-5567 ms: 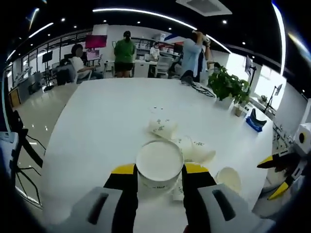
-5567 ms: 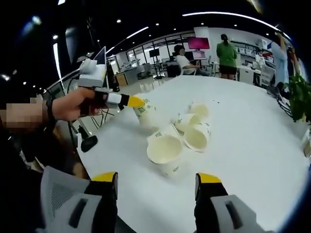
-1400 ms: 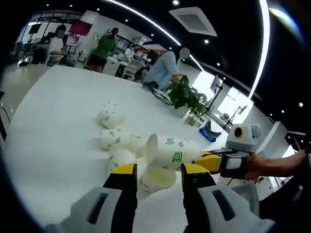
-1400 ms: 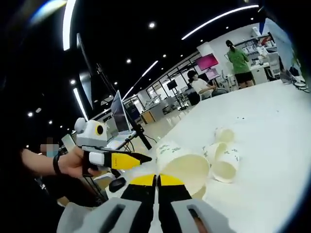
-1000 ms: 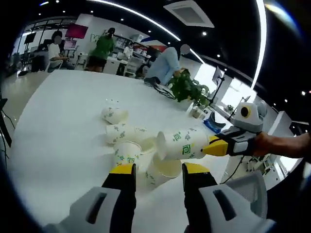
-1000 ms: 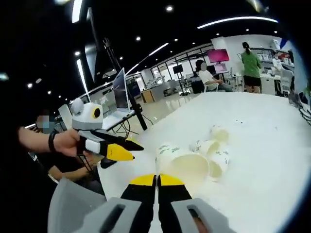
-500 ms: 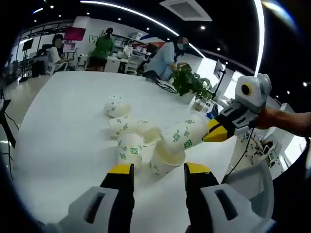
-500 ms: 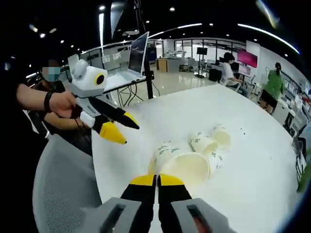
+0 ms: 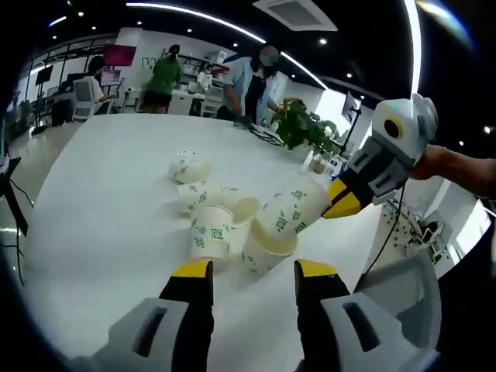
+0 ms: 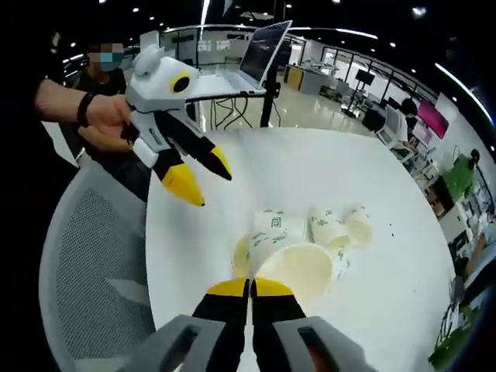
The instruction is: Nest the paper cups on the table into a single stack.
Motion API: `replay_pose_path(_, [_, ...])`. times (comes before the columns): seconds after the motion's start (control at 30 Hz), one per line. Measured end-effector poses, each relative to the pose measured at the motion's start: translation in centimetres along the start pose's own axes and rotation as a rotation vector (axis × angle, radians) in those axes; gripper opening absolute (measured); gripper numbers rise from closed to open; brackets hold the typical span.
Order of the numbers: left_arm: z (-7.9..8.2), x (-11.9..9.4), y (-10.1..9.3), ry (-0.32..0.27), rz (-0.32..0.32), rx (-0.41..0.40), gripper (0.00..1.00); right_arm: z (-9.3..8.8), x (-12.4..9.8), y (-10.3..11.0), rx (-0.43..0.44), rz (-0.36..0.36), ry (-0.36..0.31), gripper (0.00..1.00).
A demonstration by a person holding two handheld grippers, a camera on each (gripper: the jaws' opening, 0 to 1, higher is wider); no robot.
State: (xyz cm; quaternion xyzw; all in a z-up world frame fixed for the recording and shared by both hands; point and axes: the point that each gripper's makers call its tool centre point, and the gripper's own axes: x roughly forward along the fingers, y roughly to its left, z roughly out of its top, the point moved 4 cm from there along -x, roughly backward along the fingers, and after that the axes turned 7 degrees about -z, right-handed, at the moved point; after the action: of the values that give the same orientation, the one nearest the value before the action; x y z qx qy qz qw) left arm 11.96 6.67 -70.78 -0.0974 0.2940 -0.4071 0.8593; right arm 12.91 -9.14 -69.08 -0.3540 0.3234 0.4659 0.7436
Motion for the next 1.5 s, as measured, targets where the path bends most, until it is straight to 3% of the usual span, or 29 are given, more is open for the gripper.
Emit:
replay_pose_path(0.23, [-0.2, -0.1, -0.2, 0.004, 0.003, 0.012, 0.40, 0.3, 0.2, 0.3, -0.097, 0.014, 0.063, 0.00])
replay_pose_path(0.37, [-0.9, 0.1, -0.1, 0.057, 0.012, 0.091, 0.41, 0.7, 0.5, 0.3, -0.137, 0.028, 0.084, 0.00])
replay_pose_path(0.7, [-1.4, 0.2, 0.0, 0.064, 0.005, 0.094, 0.41, 1.1, 1.7, 1.0, -0.327, 0.077, 0.194, 0.00])
replay_pose_path(0.93, [-1.8, 0.2, 0.6, 0.071, 0.007, 0.100, 0.41, 1.0, 2.3, 1.6, -0.415, 0.098, 0.252, 0.00])
replay_pose_path(1.3, [-2.1, 0.1, 0.3, 0.081, 0.005, 0.102, 0.41, 1.0, 4.1, 1.6, -0.460, 0.127, 0.283, 0.00])
replay_pose_path(1.5, [-2.1, 0.0, 0.5, 0.082, 0.007, 0.100, 0.41, 0.9, 4.0, 2.0, -0.467, 0.138, 0.296, 0.01])
